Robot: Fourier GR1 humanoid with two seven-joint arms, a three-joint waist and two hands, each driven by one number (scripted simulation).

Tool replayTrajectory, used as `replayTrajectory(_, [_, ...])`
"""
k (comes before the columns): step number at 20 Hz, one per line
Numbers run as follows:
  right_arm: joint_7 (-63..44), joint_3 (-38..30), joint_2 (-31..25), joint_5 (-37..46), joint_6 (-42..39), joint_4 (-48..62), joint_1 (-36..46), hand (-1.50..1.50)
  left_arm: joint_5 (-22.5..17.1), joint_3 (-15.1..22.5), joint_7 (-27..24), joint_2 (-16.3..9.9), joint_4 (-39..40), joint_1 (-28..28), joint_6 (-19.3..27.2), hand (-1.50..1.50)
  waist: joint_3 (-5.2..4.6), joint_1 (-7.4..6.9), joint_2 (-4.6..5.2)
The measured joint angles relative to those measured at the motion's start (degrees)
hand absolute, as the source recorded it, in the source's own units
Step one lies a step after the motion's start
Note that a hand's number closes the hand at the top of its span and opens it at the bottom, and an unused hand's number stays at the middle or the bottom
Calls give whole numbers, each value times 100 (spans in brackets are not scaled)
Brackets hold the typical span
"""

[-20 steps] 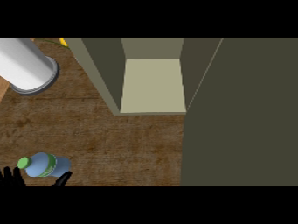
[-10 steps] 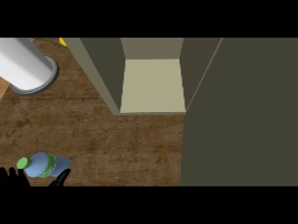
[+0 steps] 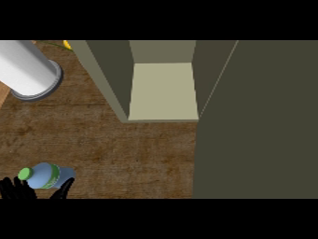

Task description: Pick up the bottled water, place it into the cabinet and close the cabinet

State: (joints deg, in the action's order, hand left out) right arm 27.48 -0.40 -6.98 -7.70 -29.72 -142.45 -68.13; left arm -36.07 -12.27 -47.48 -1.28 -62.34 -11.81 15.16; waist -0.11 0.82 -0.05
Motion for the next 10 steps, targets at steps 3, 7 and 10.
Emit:
replayTrajectory(3, [-10,-87,-4,-5,-42,36,91,-150,-95,-48,-119,-17,258,202,-386,-150,2,-17,3])
replayTrajectory(7, [12,46,117,8,-93,27,-16,-150,-230,-84,-284,23,478,397,-753,-150,2,-11,0])
replayTrajectory(10, [-65,19,134,6,-73,25,53,-150,-342,-91,-542,30,788,617,-966,150,1,-20,6])
